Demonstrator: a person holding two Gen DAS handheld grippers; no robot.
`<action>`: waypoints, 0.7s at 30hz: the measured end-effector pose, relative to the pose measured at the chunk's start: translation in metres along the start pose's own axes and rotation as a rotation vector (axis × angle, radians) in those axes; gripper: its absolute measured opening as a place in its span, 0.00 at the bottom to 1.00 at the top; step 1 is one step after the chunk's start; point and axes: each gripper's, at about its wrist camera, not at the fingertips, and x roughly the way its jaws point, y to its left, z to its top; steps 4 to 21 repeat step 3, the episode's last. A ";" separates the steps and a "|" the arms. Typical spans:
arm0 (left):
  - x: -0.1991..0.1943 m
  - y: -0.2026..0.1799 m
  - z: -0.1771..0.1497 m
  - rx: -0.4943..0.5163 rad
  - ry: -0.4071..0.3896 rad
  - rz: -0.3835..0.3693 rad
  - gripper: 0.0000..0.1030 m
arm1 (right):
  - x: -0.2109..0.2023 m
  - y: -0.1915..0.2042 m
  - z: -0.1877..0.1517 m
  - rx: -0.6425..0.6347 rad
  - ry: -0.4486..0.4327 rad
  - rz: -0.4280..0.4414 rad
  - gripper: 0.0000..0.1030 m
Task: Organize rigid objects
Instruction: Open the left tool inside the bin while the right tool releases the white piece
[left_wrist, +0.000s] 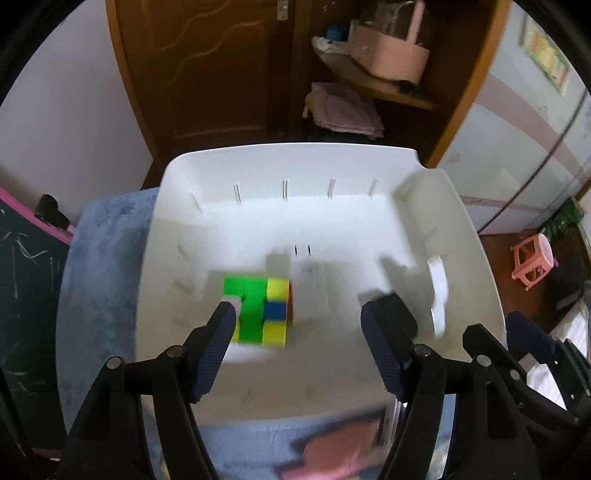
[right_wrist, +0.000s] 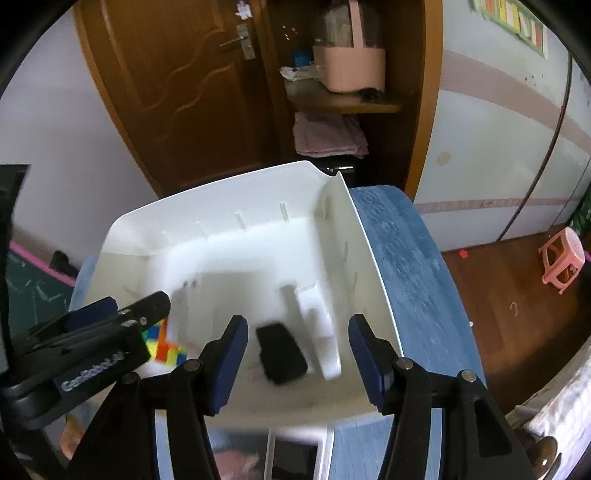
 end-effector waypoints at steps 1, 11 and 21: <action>-0.006 0.001 -0.006 0.008 -0.008 0.008 0.72 | -0.010 0.002 -0.007 -0.006 -0.009 -0.001 0.56; -0.023 0.006 -0.022 0.013 -0.004 -0.004 0.72 | -0.031 0.007 -0.024 -0.020 -0.029 0.008 0.58; -0.023 0.006 -0.022 0.013 -0.004 -0.004 0.72 | -0.031 0.007 -0.024 -0.020 -0.029 0.008 0.58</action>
